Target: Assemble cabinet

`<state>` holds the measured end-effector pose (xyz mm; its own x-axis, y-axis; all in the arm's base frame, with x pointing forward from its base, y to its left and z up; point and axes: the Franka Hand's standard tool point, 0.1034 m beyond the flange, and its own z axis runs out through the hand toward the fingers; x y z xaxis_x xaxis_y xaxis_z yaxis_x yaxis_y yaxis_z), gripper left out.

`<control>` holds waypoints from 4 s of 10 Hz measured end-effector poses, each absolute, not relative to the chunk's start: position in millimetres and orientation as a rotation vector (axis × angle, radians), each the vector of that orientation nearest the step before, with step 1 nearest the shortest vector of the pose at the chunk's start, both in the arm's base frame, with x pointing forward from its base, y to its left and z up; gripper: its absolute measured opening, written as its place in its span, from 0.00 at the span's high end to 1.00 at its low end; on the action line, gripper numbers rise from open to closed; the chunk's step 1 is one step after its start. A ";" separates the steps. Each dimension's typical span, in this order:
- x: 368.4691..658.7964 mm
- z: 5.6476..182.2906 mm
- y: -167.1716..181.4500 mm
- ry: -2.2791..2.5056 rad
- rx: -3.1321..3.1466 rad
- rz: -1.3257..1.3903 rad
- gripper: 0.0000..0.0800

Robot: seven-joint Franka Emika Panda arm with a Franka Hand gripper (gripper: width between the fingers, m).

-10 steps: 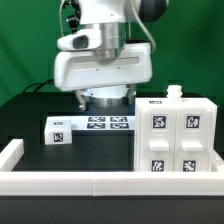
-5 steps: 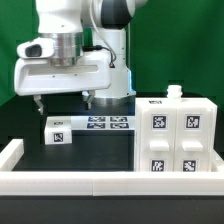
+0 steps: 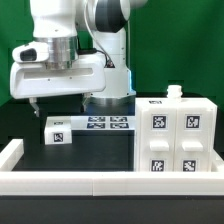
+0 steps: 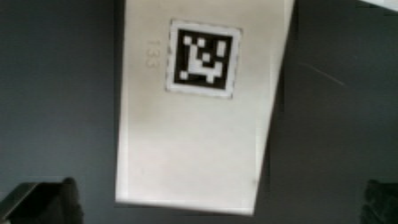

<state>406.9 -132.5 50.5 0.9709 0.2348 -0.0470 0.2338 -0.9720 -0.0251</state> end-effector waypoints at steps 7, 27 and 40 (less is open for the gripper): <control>376.5 8.3 -145.8 -0.396 -3.127 0.090 0.00; 525.0 167.9 22.9 -0.200 -3.145 0.013 0.30; 600.6 190.1 58.0 -0.350 -3.130 -0.106 0.30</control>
Offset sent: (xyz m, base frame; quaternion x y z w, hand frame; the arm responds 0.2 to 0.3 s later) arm -0.0161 -0.0022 -0.0313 0.0005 0.0242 0.0092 0.9997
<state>600.6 58.0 190.1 0.9731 0.2209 0.0656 0.2202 -0.9753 0.0167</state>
